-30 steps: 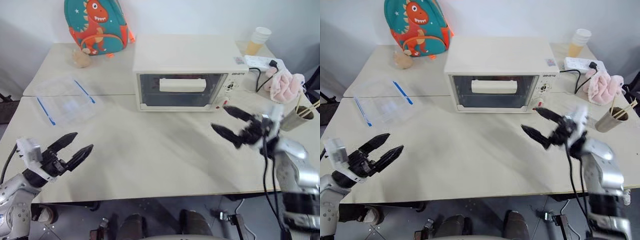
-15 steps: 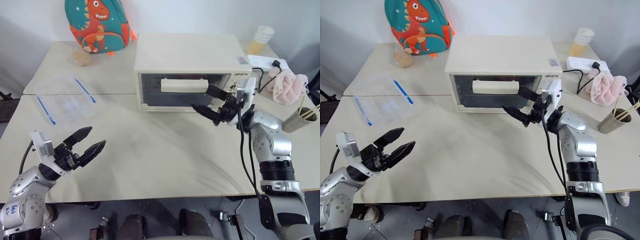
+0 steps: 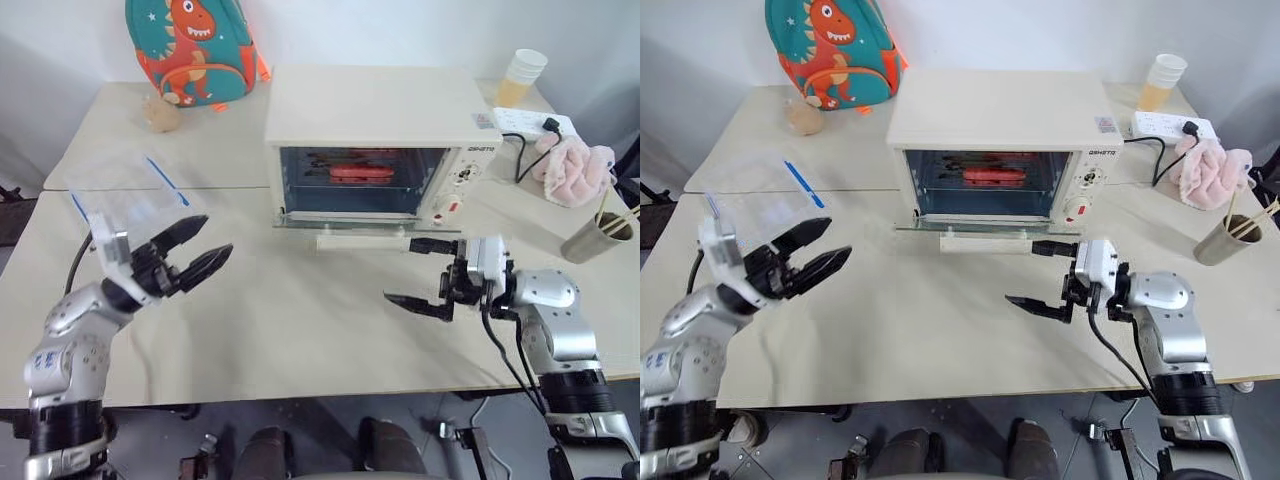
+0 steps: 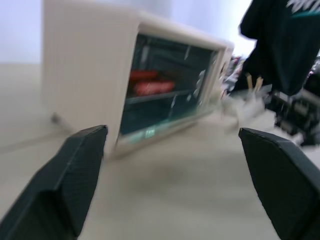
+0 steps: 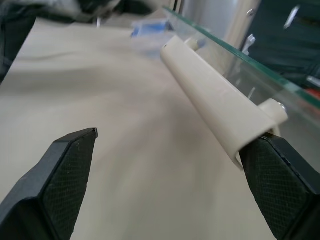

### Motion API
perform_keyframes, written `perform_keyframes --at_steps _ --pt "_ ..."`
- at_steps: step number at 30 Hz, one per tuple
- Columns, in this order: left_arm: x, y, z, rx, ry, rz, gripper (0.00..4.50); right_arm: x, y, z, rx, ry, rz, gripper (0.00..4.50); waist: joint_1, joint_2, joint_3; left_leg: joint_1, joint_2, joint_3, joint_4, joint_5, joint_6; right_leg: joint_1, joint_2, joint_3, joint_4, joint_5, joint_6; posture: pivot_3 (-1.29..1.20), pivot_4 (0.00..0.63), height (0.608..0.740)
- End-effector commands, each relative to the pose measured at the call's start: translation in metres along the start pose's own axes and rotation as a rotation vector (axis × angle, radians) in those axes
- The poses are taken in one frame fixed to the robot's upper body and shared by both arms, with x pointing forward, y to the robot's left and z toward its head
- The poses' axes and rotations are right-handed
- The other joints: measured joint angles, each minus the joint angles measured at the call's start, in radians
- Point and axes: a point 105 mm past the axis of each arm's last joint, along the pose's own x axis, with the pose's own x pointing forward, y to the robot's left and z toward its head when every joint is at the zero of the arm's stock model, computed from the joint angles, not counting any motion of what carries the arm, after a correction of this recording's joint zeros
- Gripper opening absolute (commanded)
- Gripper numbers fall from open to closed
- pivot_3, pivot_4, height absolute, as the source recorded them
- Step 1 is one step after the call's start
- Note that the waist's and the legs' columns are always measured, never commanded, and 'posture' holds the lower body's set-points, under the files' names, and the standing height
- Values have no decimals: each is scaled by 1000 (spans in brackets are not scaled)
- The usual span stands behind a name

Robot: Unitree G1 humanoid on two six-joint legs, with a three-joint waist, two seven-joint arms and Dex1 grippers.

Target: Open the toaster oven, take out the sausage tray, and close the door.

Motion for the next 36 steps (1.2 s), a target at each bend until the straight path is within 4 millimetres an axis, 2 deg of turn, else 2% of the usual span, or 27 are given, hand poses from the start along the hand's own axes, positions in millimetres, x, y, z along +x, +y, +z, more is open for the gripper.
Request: perform_keyframes --at_steps 1,6,11,13,17,20,23,24,27,30,34,36 --pt "22 0 4 13 -19 -40 3262 -1 1 9 -102 -14 -6 4500 -1 0 0 0 0 0 0 0 0 0 0 0 0 0 0 0 150 740" --pt "79 5 -4 25 -9 -91 1633 -5 -4 1 -157 9 -46 4500 3 0 0 0 0 1 1 0 0 0 0 0 1 0 0 0 150 740" --pt "106 6 -20 27 25 -97 25 -7 -6 -1 -191 23 -59 4500 0 -1 0 0 0 2 1 0 0 0 0 0 1 0 0 0 150 740" --pt "110 8 -24 25 29 -90 25 -8 -6 -2 -195 27 -62 4500 -2 -1 0 0 0 2 1 0 0 0 0 0 1 0 0 0 150 740" --pt "115 0 -42 23 101 -142 25 -23 -1 -7 -186 74 -106 4500 4 -1 0 0 0 2 1 0 0 0 0 0 1 0 0 0 150 740" --pt "112 -5 -43 -1 94 -177 25 -46 5 -14 -141 132 -188 4500 22 -1 0 0 -1 2 2 0 0 0 0 0 1 0 0 0 150 740" --pt "105 -8 -52 -11 136 -192 25 -85 11 -27 -83 238 -311 4500 30 -1 0 0 -1 2 2 0 1 0 0 0 1 0 0 0 150 740" --pt "102 -9 -56 -19 156 -199 25 -98 9 -28 -84 273 -371 4500 29 -1 0 0 -1 3 2 0 1 0 0 0 0 0 0 0 150 740" --pt "92 -13 -67 -33 214 -208 25 -119 4 -24 -107 327 -483 4500 25 -1 0 1 0 5 2 0 1 0 0 2 0 0 0 0 150 740" --pt "81 -17 -86 -53 277 -203 25 -119 -8 -9 -189 344 -549 4500 17 -1 0 4 0 10 2 0 1 0 0 5 0 0 0 0 150 740" --pt "76 -21 -98 -64 274 -187 25 -77 -24 10 -271 261 -529 4500 8 -1 0 4 1 11 3 1 2 0 0 7 1 1 -2 0 150 740" --pt "71 -20 -95 -71 238 -180 25 -52 -34 15 -271 240 -554 4500 2 -1 0 4 1 11 4 1 1 0 0 7 2 2 -2 0 150 740"
